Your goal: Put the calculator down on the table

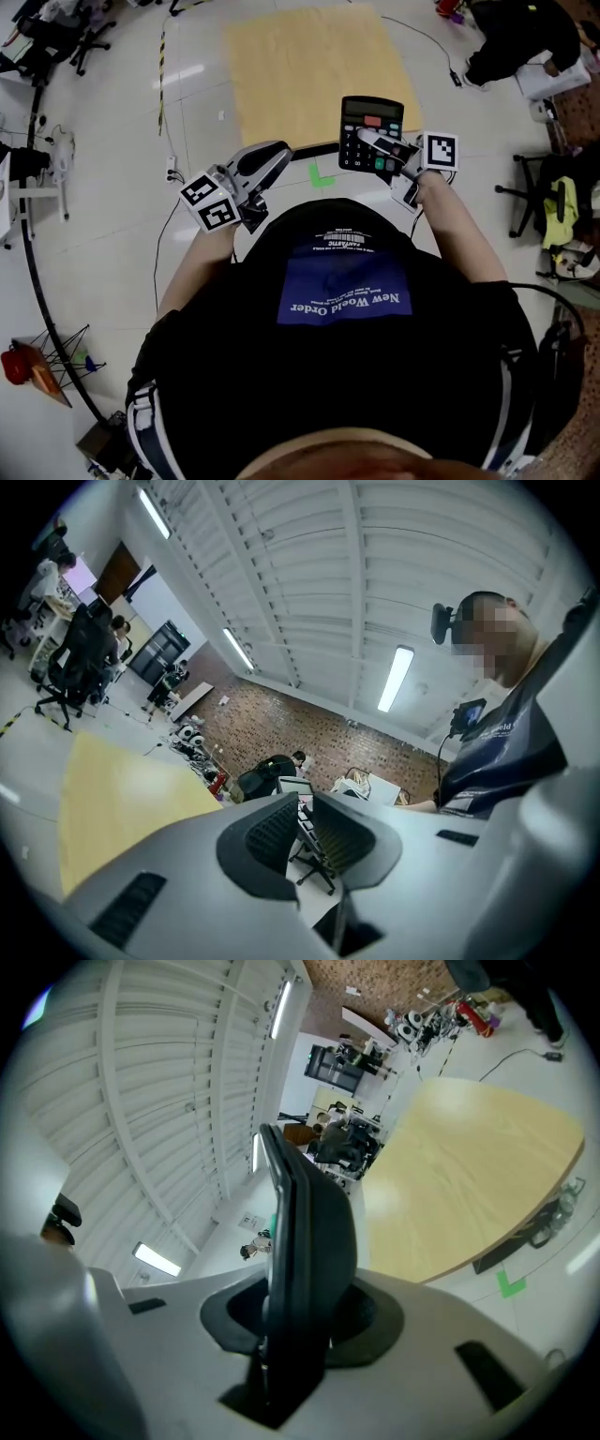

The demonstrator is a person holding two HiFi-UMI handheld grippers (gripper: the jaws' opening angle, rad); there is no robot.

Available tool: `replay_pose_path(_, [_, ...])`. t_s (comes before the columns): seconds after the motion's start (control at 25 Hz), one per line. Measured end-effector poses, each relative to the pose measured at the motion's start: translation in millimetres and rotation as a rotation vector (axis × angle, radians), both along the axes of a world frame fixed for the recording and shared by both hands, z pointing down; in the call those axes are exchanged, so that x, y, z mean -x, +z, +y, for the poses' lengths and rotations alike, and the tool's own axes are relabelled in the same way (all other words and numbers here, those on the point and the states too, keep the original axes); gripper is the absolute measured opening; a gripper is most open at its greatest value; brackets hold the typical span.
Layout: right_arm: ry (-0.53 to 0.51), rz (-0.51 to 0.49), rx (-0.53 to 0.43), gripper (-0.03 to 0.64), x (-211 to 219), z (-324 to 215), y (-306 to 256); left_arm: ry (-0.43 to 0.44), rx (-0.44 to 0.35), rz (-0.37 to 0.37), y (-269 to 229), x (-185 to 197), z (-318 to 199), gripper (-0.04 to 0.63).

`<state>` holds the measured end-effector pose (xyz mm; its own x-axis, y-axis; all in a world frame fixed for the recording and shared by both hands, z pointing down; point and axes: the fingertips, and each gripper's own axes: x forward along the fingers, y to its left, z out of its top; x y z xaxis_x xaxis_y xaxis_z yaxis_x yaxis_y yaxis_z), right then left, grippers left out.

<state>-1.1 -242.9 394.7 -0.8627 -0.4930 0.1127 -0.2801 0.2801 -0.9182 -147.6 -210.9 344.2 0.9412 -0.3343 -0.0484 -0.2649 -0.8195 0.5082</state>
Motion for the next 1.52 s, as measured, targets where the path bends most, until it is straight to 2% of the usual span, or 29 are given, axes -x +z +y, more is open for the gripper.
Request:
replay_pose_path(0.16, [-0.020, -0.011, 0.047, 0.104, -41, -48, -4, -0.016, 0.025, -0.007, -7, -43, -48, 0.054])
replay_pose_path(0.32, [-0.068, -0.019, 0.028, 0.104, -47, -52, 13, -0.072, 0.006, -0.020, 11, -47, -47, 0.054])
replay_pose_path(0.6, [-0.169, -0.014, -0.027, 0.104, -44, -51, 12, -0.159, -0.010, 0.010, 11, -59, -36, 0.054])
replay_pose_path(0.84, [-0.155, -0.018, -0.059, 0.104, -49, -58, 11, -0.163, -0.052, -0.008, 14, -58, -35, 0.054])
replay_pose_path(1.04, [-0.115, 0.015, -0.049, 0.104, -96, -106, -5, -0.138, -0.020, -0.026, -2, -87, -71, 0.054])
replay_pose_path(1.2, [-0.049, 0.165, -0.001, 0.104, -143, -118, 39, -0.103, 0.066, -0.042, 24, -99, -73, 0.054])
replay_pose_path(1.32, [0.032, 0.274, 0.130, 0.104, -188, -128, 97, -0.066, 0.138, -0.061, 56, -111, -80, 0.054])
replay_pose_path(1.4, [0.079, 0.299, 0.213, 0.104, -212, -142, 137, -0.033, 0.154, -0.084, 82, -124, -93, 0.054])
replay_pose_path(1.52, [0.052, 0.324, 0.213, 0.104, -233, -156, 185, 0.014, 0.161, -0.109, 117, -156, -99, 0.054])
